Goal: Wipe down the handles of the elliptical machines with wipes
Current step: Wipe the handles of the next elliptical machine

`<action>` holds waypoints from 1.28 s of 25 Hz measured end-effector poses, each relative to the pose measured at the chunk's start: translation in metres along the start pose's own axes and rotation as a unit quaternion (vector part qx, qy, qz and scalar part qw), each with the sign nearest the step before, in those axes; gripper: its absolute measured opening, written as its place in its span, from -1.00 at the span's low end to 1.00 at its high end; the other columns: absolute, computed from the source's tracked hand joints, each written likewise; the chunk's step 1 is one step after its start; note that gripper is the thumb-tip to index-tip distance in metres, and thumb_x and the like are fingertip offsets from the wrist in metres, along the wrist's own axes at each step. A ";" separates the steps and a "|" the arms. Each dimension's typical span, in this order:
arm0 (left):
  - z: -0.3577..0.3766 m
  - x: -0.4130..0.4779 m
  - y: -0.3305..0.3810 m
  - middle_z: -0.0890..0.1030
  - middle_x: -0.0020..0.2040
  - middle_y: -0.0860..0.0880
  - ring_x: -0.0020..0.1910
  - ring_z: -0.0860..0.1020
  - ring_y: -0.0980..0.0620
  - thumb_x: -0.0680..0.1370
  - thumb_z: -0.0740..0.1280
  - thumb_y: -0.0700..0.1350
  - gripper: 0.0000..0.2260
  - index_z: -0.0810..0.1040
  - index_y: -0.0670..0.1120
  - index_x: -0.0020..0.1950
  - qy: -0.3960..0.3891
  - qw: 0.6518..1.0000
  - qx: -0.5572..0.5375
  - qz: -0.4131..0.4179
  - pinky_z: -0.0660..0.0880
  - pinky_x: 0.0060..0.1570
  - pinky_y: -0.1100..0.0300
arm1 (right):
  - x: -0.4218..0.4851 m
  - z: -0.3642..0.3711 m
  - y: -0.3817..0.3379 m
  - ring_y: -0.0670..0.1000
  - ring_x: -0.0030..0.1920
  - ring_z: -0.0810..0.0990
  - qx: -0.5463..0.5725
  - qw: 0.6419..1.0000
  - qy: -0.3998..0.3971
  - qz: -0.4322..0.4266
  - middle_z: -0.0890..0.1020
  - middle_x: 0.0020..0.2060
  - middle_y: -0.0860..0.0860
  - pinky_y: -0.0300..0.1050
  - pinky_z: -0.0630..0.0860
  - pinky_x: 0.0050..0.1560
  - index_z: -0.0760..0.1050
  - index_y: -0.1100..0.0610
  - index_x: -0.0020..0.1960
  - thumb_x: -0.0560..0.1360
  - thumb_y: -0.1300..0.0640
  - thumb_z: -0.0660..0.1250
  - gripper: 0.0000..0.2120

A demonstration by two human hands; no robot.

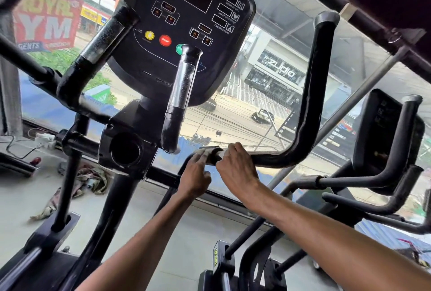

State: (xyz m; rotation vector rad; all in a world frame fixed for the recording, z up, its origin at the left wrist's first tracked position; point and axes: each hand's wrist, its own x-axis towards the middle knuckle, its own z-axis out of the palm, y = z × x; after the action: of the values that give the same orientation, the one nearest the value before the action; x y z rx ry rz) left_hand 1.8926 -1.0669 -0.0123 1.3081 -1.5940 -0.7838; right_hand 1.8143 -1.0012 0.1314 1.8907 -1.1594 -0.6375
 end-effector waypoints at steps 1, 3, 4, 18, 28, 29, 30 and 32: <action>0.003 0.003 -0.007 0.27 0.63 -0.07 0.61 0.23 -0.04 0.48 0.24 -0.36 -0.32 0.27 -0.13 0.63 -0.016 1.000 0.000 -0.006 0.22 0.56 0.11 | 0.009 0.002 -0.005 0.13 0.17 0.50 -0.002 1.000 -0.019 -0.003 0.64 -0.01 0.04 0.03 0.33 0.28 0.63 0.09 0.09 0.65 0.25 0.21 -0.78; 0.005 0.004 -0.017 0.24 0.65 0.00 0.60 0.27 0.01 0.45 0.22 -0.38 -0.26 0.24 -0.07 0.64 -0.037 0.999 -0.002 -0.008 0.27 0.49 0.17 | 0.027 0.010 -0.014 0.11 0.13 0.53 -0.005 0.999 -0.048 -0.007 0.65 -0.06 0.01 0.02 0.34 0.24 0.63 0.07 0.07 0.66 0.23 0.21 -0.79; 0.007 0.004 -0.022 0.23 0.65 0.05 0.57 0.31 0.01 0.43 0.21 -0.39 -0.23 0.23 -0.04 0.65 -0.038 0.999 -0.009 -0.005 0.33 0.44 0.15 | 0.035 0.013 -0.017 0.11 0.12 0.54 -0.005 0.998 -0.059 -0.013 0.66 -0.07 -0.01 0.02 0.35 0.22 0.62 0.07 0.06 0.66 0.23 0.21 -0.79; 0.025 -0.008 -0.011 0.11 0.68 0.08 0.54 0.36 0.00 0.47 0.22 -0.41 -0.19 0.07 -0.03 0.69 -0.013 0.996 -0.086 -0.035 0.30 0.23 0.30 | 0.038 0.016 -0.016 0.14 0.21 0.51 -0.021 0.997 -0.073 -0.012 0.67 -0.01 0.03 0.07 0.34 0.27 0.62 0.06 0.09 0.66 0.19 0.23 -0.81; 0.033 -0.006 0.007 0.25 0.63 -0.06 0.57 0.29 -0.04 0.54 0.37 -0.29 -0.32 0.22 -0.11 0.64 0.051 0.993 -0.102 -0.036 0.26 0.48 0.12 | -0.004 -0.007 0.001 0.09 -0.02 0.58 -0.059 0.998 -0.023 -0.031 0.62 -0.20 0.01 0.11 0.35 0.37 0.55 0.07 -0.14 0.65 0.23 0.21 -0.76; 0.034 -0.007 0.015 0.31 0.59 -0.08 0.53 0.34 -0.06 0.54 0.38 -0.28 -0.35 0.26 -0.12 0.61 0.076 0.991 -0.106 -0.026 0.30 0.46 0.08 | -0.016 -0.012 0.008 0.12 0.05 0.59 -0.049 0.998 -0.031 -0.025 0.66 -0.12 0.04 0.13 0.33 0.40 0.61 0.08 -0.06 0.64 0.22 0.22 -0.78; 0.035 -0.010 0.023 0.38 0.54 -0.09 0.47 0.39 -0.08 0.53 0.37 -0.27 -0.39 0.32 -0.13 0.58 0.102 0.988 -0.111 -0.014 0.35 0.43 0.05 | -0.028 -0.019 0.014 0.14 0.07 0.60 -0.045 0.998 -0.037 -0.019 0.68 -0.09 0.07 0.14 0.33 0.41 0.66 0.07 -0.04 0.61 0.22 0.26 -0.80; 0.037 -0.017 0.039 0.48 0.44 -0.08 0.38 0.46 -0.06 0.53 0.35 -0.26 -0.48 0.42 -0.13 0.50 0.126 0.985 -0.121 0.013 0.41 0.38 0.04 | -0.051 -0.032 0.027 0.13 -0.10 0.59 -0.051 0.998 -0.021 0.006 0.66 -0.26 0.08 0.12 0.43 0.29 0.68 0.07 -0.20 0.48 0.21 0.39 -0.87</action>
State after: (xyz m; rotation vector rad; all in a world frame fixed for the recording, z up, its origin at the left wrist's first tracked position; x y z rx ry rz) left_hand 1.8442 -1.0441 0.0037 1.1579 -1.2715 -0.7389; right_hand 1.8017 -0.9503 0.1719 1.7910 -1.1424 -0.7204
